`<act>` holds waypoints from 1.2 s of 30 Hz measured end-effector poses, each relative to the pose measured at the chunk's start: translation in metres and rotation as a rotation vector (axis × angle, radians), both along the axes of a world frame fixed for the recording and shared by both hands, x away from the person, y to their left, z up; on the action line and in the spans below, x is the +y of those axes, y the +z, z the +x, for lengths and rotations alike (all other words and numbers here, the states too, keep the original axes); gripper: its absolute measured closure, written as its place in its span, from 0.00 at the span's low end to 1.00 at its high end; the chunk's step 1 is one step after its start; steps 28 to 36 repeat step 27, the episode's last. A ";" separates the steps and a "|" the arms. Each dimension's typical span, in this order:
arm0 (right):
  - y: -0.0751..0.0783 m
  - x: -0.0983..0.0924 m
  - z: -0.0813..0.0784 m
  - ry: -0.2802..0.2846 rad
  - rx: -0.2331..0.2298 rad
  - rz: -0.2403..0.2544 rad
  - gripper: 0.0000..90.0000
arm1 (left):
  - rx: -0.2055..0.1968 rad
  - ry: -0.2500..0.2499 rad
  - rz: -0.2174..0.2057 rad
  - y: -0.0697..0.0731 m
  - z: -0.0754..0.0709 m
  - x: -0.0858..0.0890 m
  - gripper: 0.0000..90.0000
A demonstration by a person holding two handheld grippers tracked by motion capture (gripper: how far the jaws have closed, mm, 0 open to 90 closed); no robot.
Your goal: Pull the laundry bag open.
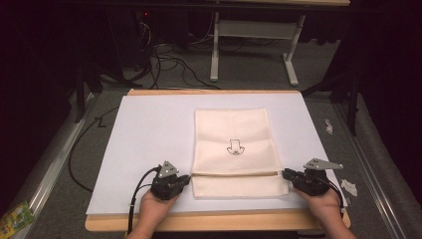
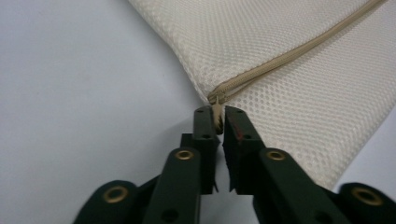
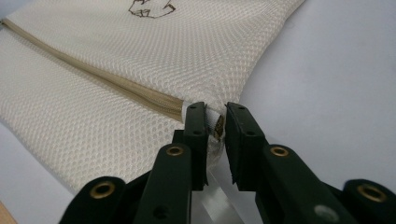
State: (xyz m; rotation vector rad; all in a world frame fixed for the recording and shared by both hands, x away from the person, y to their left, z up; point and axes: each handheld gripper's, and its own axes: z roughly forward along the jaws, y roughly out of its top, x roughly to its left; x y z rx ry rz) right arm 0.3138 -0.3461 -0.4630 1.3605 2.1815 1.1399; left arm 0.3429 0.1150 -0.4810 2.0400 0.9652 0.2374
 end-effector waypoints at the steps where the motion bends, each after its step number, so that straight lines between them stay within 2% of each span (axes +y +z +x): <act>1: 0.001 -0.001 0.000 -0.002 -0.015 0.009 0.83 | 0.001 0.005 -0.008 0.001 0.000 0.001 0.80; 2: 0.004 -0.003 -0.001 -0.003 -0.030 0.026 0.79 | -0.005 0.016 -0.025 0.003 0.001 0.005 0.74; 3: 0.004 -0.003 -0.001 -0.003 -0.030 0.026 0.79 | -0.005 0.016 -0.025 0.003 0.001 0.005 0.73; 4: 0.008 -0.006 -0.002 -0.012 -0.043 0.053 0.72 | -0.019 0.038 -0.057 0.006 0.002 0.010 0.70; 5: 0.008 -0.006 -0.002 -0.012 -0.043 0.053 0.72 | -0.019 0.038 -0.057 0.006 0.002 0.010 0.68; 6: 0.011 -0.009 -0.003 -0.026 -0.074 0.075 0.63 | -0.047 0.065 -0.070 0.011 0.003 0.016 0.65; 7: 0.012 -0.010 -0.004 -0.033 -0.090 0.083 0.59 | -0.066 0.079 -0.073 0.014 0.003 0.020 0.62; 8: 0.012 -0.010 -0.004 -0.033 -0.090 0.083 0.59 | -0.066 0.079 -0.073 0.014 0.003 0.020 0.59; 9: 0.013 -0.013 -0.004 -0.045 -0.110 0.087 0.55 | -0.094 0.103 -0.080 0.018 0.003 0.025 0.59; 11: 0.016 -0.021 -0.005 -0.098 -0.169 0.083 0.43 | -0.141 0.141 -0.092 0.025 0.002 0.035 0.50; 12: 0.019 -0.031 -0.005 -0.156 -0.204 0.078 0.33 | -0.173 0.157 -0.082 0.029 0.001 0.041 0.42; 13: 0.019 -0.031 -0.005 -0.156 -0.204 0.078 0.33 | -0.208 0.174 -0.062 0.033 0.000 0.048 0.42; 14: 0.020 -0.037 -0.004 -0.181 -0.217 0.068 0.30 | -0.242 0.192 -0.047 0.036 -0.002 0.055 0.38; 15: 0.022 -0.051 -0.006 -0.223 -0.236 0.070 0.27 | -0.277 0.236 -0.036 0.041 -0.003 0.070 0.28; 16: 0.022 -0.051 -0.006 -0.223 -0.236 0.070 0.27 | -0.277 0.236 -0.036 0.041 -0.003 0.070 0.24; 17: 0.023 -0.056 -0.007 -0.238 -0.240 0.070 0.25 | -0.290 0.274 -0.029 0.042 -0.003 0.079 0.24; 19: 0.022 -0.068 -0.009 -0.275 -0.244 0.077 0.23 | -0.289 0.318 -0.027 0.041 -0.003 0.089 0.18; 24: 0.022 -0.066 -0.007 -0.266 -0.250 0.070 0.22 | -0.299 0.295 0.012 0.040 -0.002 0.082 0.18; 25: 0.022 -0.062 -0.007 -0.249 -0.260 0.049 0.22 | -0.306 0.283 0.030 0.040 -0.002 0.080 0.18; 36: 0.022 -0.060 -0.006 -0.245 -0.265 0.042 0.22 | -0.309 0.276 0.033 0.040 -0.003 0.079 0.17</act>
